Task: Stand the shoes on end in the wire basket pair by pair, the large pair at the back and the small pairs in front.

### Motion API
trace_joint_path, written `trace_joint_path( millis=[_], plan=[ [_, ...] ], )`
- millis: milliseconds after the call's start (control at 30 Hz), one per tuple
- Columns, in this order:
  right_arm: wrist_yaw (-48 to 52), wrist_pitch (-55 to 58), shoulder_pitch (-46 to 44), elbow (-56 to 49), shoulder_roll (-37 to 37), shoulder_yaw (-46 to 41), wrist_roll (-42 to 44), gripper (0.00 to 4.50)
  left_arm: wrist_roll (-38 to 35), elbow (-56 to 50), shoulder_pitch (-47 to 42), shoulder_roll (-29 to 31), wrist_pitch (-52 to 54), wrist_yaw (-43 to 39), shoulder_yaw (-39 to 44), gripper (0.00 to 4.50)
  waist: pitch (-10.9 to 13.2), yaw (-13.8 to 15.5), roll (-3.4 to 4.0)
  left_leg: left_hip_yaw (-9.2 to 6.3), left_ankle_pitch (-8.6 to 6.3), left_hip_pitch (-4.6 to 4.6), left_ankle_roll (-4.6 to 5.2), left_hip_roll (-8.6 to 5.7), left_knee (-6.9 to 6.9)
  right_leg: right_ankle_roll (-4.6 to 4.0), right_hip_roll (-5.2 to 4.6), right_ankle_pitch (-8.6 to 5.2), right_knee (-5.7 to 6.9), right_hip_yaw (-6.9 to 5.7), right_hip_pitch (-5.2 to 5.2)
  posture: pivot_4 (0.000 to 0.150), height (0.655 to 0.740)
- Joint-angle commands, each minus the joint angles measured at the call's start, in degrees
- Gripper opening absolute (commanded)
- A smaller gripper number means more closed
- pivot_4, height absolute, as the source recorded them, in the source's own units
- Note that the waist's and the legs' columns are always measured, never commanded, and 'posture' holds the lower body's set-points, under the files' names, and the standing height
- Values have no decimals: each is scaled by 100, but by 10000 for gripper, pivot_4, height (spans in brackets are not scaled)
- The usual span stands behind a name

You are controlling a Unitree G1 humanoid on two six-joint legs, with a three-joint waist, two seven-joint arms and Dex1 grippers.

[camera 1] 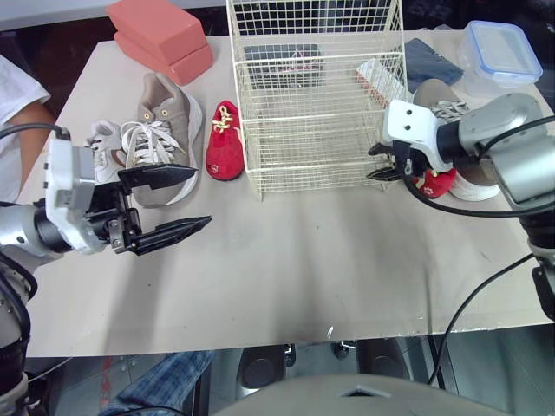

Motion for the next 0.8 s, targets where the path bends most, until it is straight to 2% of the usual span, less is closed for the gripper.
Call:
trace_joint_path(
  millis=[33, 67, 300, 400, 533, 800],
  plan=[
    [16, 82, -85, -164, -10, -23, 26, 1379, 4, -80, -42, -37, -132, 14, 67, 45000, 0, 3, 0, 0, 0, 0, 0, 0, 0, 0, 0, 0, 0, 1, -1, 1500, 6860],
    [2, 120, -82, -181, 7, -33, 40, 133, 7, -86, -40, -40, -133, 16, 65, 45000, 0, 4, -1, 0, 0, 0, 0, 0, 0, 0, 0, 0, 0, 1, -1, 1500, 6860],
    [-418, 659, 65, -485, 121, -420, 319, 133, 37, -49, -76, -44, -163, -1, -10, 45000, 1, 14, -4, -2, 0, 0, 0, 0, 0, 0, -2, 0, 2, -1, 1, 1500, 6860],
    [-461, 553, 116, -591, 56, -439, 378, 133, 56, -11, -154, -55, -172, -4, -93, 45000, 2, 19, -4, -2, 0, -1, 0, 0, 0, -6, -2, 4, 2, -1, 0, 1500, 6860],
    [-124, -466, 167, -470, -49, -347, 410, 133, 81, 44, -234, -56, -187, -24, -164, 45000, 4, 14, -5, -1, 0, -2, 0, -1, 0, 2, -2, -1, 1, -1, 0, 1500, 6860],
    [781, -2533, 116, 596, -81, -367, 526, 133, 96, 59, -211, -54, -197, -60, -113, 45000, 10, -21, -12, 4, 0, -1, 0, 1, 0, 3, 3, -1, 1, 4, -4, 1500, 6860]
  ],
)
